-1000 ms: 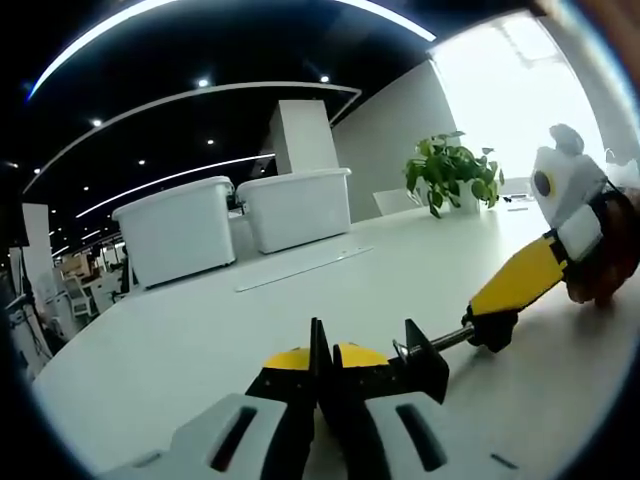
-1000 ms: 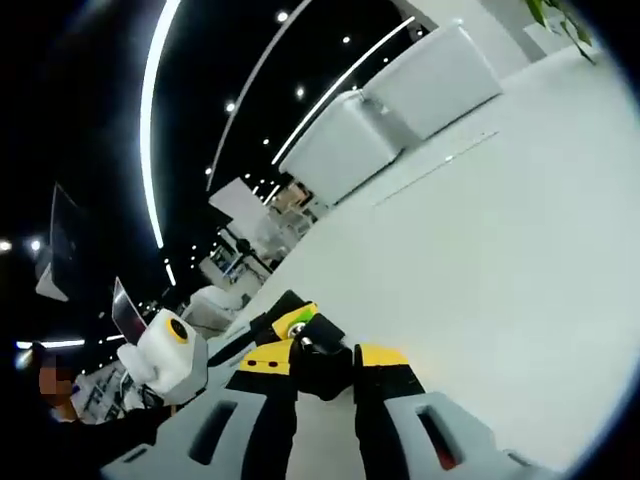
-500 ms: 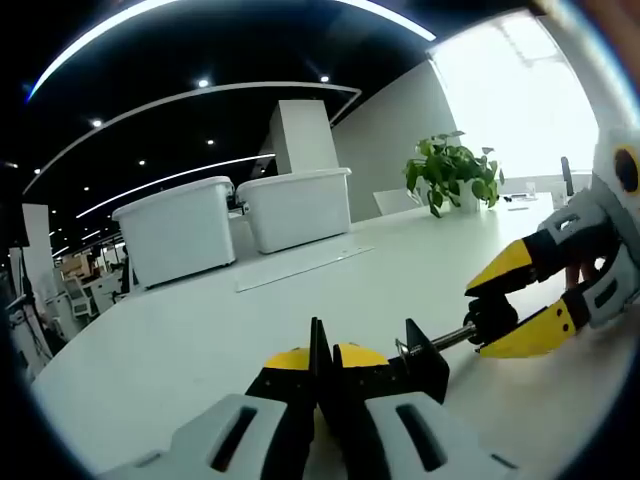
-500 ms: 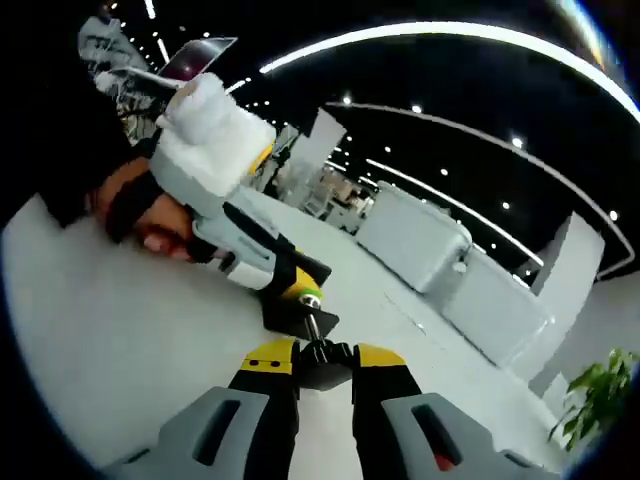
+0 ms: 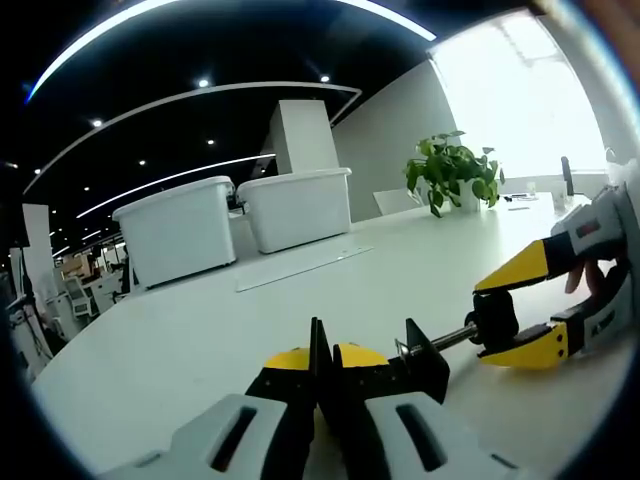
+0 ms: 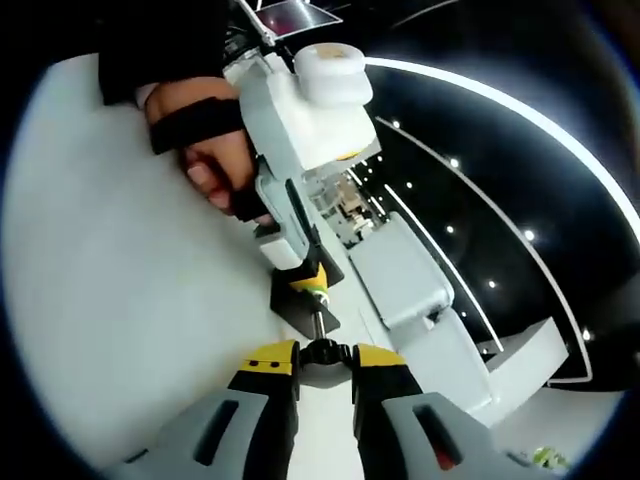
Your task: Clamp the fixed fixture on the desktop, loosen the retaining clip, secure it to the edge of the desk, and tighten the retaining clip.
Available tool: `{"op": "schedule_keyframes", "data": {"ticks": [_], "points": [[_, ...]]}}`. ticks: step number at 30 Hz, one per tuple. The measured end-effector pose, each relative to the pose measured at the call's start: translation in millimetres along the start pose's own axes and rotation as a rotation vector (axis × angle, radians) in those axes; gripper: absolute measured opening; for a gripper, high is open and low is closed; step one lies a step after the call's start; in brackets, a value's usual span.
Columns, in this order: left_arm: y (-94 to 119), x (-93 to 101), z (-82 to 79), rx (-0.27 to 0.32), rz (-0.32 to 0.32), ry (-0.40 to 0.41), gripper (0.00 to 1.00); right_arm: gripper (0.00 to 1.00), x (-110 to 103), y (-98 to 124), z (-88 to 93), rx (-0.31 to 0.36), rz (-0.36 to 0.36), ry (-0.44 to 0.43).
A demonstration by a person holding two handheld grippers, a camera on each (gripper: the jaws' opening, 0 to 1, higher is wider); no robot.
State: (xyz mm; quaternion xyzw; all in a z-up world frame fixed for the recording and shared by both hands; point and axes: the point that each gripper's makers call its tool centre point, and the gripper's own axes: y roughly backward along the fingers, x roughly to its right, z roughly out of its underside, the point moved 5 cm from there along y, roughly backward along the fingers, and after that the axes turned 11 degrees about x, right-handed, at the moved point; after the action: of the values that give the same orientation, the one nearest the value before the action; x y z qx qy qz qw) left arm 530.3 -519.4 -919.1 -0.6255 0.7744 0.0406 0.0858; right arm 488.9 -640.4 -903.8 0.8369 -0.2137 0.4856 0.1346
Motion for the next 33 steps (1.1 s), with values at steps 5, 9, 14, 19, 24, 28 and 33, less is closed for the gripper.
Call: {"op": "schedule_keyframes", "data": {"ticks": [5, 9, 14, 19, 24, 28, 33], "points": [[0, 1.5, -0.6, 0.001, 0.003, 0.002, 0.07, 0.3, 1, 0, -3.4, -0.016, -0.022, -0.347], [2, 3.3, -1.9, 0.001, 0.003, 0.004, 0.07, 0.42, 12, 4, 5.1, -0.056, 0.063, -0.836], [4, 4.7, -3.0, 0.0, 0.004, 0.004, 0.07, 0.4, 22, 1, 29.2, -0.037, 0.144, -1.313], [4, 4.8, -3.4, 0.0, 0.004, 0.007, 0.07, 0.34, 21, -16, 60.5, -0.051, 0.146, -1.521], [5, 5.1, -3.5, 0.0, 0.005, 0.004, 0.07, 0.25, 3, -16, 59.8, -0.079, 0.154, -1.557], [4, 4.6, -3.0, 0.0, 0.006, -0.008, 0.07, 0.25, 2, -15, 56.7, -0.08, 0.157, -1.559], [3, 4.0, -2.8, 0.0, 0.005, -0.008, 0.07, 0.24, 3, -14, 54.8, -0.082, 0.158, -1.56]]}}
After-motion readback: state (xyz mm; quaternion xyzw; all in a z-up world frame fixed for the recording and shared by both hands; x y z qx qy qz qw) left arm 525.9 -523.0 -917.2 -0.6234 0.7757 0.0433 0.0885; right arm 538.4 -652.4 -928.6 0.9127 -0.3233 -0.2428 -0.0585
